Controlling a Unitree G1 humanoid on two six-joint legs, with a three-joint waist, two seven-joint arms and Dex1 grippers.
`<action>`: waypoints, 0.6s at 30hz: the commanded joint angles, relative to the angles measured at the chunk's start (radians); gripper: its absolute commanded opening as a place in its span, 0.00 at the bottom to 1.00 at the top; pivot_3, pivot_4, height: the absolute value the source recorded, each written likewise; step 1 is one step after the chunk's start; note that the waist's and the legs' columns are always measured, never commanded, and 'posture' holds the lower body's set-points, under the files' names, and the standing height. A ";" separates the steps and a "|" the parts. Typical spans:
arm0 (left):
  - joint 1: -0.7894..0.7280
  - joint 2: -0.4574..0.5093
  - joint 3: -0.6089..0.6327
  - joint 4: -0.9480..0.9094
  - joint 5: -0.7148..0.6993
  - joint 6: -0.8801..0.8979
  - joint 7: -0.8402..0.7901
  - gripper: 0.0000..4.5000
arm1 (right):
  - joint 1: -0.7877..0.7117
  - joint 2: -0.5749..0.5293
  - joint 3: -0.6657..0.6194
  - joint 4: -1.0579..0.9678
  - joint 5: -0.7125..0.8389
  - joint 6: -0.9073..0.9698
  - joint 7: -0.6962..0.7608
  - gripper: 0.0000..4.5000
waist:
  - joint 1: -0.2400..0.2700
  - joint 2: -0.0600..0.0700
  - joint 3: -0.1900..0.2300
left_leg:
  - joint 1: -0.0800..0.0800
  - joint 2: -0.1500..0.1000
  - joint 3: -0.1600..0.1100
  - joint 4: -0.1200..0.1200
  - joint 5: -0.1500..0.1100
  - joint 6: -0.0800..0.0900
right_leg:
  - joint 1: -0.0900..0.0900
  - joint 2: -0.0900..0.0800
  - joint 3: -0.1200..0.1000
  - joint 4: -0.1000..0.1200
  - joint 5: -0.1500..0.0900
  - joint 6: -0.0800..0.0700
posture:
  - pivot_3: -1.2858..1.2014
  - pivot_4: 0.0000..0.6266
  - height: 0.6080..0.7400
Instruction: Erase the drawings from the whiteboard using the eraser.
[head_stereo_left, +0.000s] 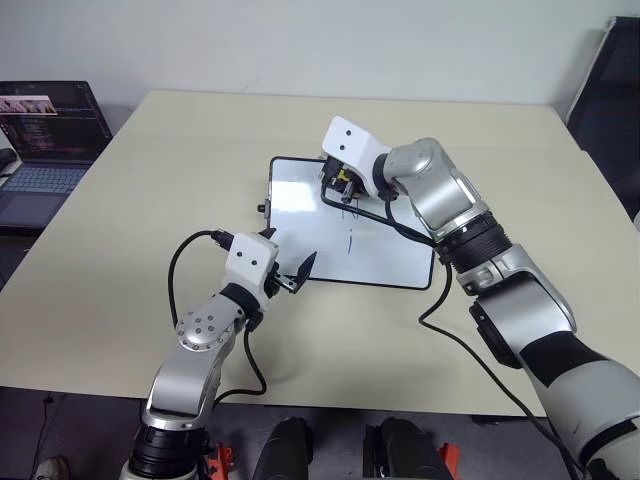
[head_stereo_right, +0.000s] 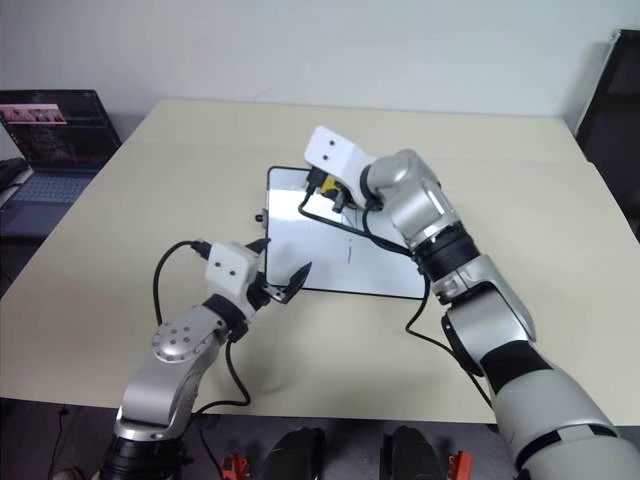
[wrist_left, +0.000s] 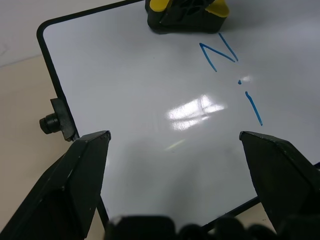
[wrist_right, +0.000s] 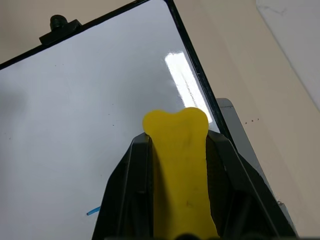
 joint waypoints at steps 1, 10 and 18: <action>0.000 -0.004 0.001 -0.034 0.007 -0.022 0.008 1.00 | -0.019 -0.018 0.009 0.063 -0.035 -0.071 -0.023 0.24 | 0.000 0.000 0.000 | 0.001 0.000 0.000 0.000 0.000 0.000 | 0.001 0.000 0.000 0.000 0.000 0.000 | 0.52 0.24 1.00; 0.006 -0.006 0.001 -0.034 0.008 -0.026 0.006 1.00 | 0.032 -0.097 0.004 0.048 -0.059 -0.083 0.003 0.24 | 0.009 0.000 0.000 | 0.003 -0.001 -0.005 0.005 0.001 -0.001 | 0.007 0.000 -0.003 0.001 0.001 -0.001 | 0.52 0.24 1.00; 0.000 -0.004 0.000 -0.028 0.007 -0.030 -0.001 1.00 | 0.105 -0.183 0.000 -0.056 -0.063 -0.033 0.038 0.24 | 0.012 0.000 0.000 | 0.003 -0.001 -0.007 0.009 0.001 -0.001 | 0.009 0.000 -0.005 0.002 0.001 0.000 | 0.52 0.24 1.00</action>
